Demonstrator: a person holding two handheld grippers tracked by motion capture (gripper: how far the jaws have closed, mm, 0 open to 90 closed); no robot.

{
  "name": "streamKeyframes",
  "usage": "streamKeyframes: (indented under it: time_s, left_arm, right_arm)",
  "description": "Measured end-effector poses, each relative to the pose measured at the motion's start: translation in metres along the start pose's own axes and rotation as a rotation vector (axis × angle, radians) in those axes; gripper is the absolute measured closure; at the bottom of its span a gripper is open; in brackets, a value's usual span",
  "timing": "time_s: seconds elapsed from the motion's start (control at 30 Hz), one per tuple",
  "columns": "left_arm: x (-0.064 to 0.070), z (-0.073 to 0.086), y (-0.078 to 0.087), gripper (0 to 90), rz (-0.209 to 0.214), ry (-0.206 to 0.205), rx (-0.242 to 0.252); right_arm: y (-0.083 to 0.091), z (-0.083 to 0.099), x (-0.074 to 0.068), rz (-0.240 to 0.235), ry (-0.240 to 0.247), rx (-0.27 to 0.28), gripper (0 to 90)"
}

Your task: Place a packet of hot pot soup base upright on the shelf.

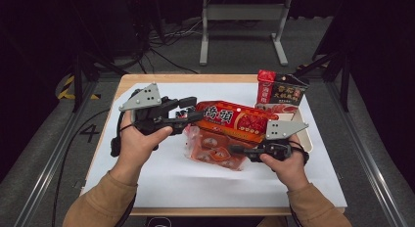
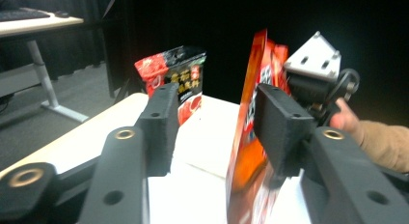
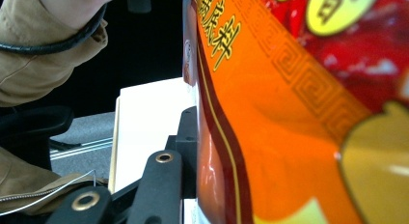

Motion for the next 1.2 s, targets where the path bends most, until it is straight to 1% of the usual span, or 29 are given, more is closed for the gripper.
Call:
streamKeyframes:
  time_s: [0.03, 0.07, 0.17, 0.37, 0.5, 0.63, 0.67, 0.77, 0.8, 0.83, 0.9, 1.03, 1.13, 1.2]
  left_arm:
    - [0.000, 0.000, 0.000, 46.4, 0.000, 0.000, 0.000]
    - [-0.002, 0.004, 0.001, 46.4, -0.010, 0.004, -0.007]
    - [-0.006, 0.010, 0.004, 41.3, -0.031, 0.013, -0.019]
    - [-0.011, 0.021, 0.008, 35.1, -0.062, 0.000, -0.049]
    - [-0.013, 0.032, 0.010, 33.4, -0.080, 0.000, -0.073]
    - [-0.018, 0.046, 0.011, 32.6, -0.096, 0.026, -0.082]
    - [-0.018, 0.046, 0.011, 31.6, -0.096, 0.026, -0.082]
    - [-0.021, 0.058, 0.013, 29.6, -0.119, 0.047, -0.097]
    - [-0.023, 0.061, 0.014, 29.1, -0.135, 0.038, -0.106]
    - [-0.023, 0.064, 0.014, 28.3, -0.152, 0.043, -0.117]
    - [-0.025, 0.068, 0.014, 26.2, -0.172, 0.046, -0.122]
    - [-0.030, 0.080, 0.014, 24.4, -0.187, 0.061, -0.148]
    - [-0.032, 0.087, 0.014, 23.6, -0.199, 0.053, -0.168]
    - [-0.033, 0.093, 0.014, 22.6, -0.214, 0.035, -0.184]
  right_arm:
    - [0.000, 0.000, 0.000, 0.000, 0.000, 0.000, 70.4]
    - [0.002, -0.001, 0.001, 0.007, 0.000, 0.001, 70.4]
    - [0.008, -0.007, 0.004, 0.030, -0.002, 0.002, 70.4]
    - [0.018, -0.018, 0.010, 0.073, -0.024, 0.003, 70.4]
    - [0.023, -0.025, 0.013, 0.101, -0.040, -0.003, 70.4]
    - [0.028, -0.033, 0.016, 0.126, -0.053, 0.002, 70.4]
    - [0.028, -0.033, 0.016, 0.126, -0.053, 0.002, 70.4]
    - [0.033, -0.040, 0.020, 0.146, -0.068, 0.003, 70.4]
    - [0.034, -0.041, 0.022, 0.152, -0.070, 0.003, 70.4]
    - [0.035, -0.042, 0.023, 0.158, -0.072, 0.003, 70.4]
    - [0.037, -0.044, 0.025, 0.164, -0.072, 0.004, 70.4]
    - [0.039, -0.050, 0.029, 0.180, -0.082, 0.008, 70.5]
    - [0.042, -0.055, 0.033, 0.194, -0.084, 0.013, 70.4]
    - [0.045, -0.058, 0.035, 0.203, -0.084, 0.017, 70.4]
Point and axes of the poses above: each handheld gripper's, and its own axes: y roughly backward along the jaws, z roughly out of its underside, x roughly to its right, the point moved 1 cm from there along -y, roughly forward along the jaws, and after that the axes turned 6 degrees about -y, right-handed, at the moved point
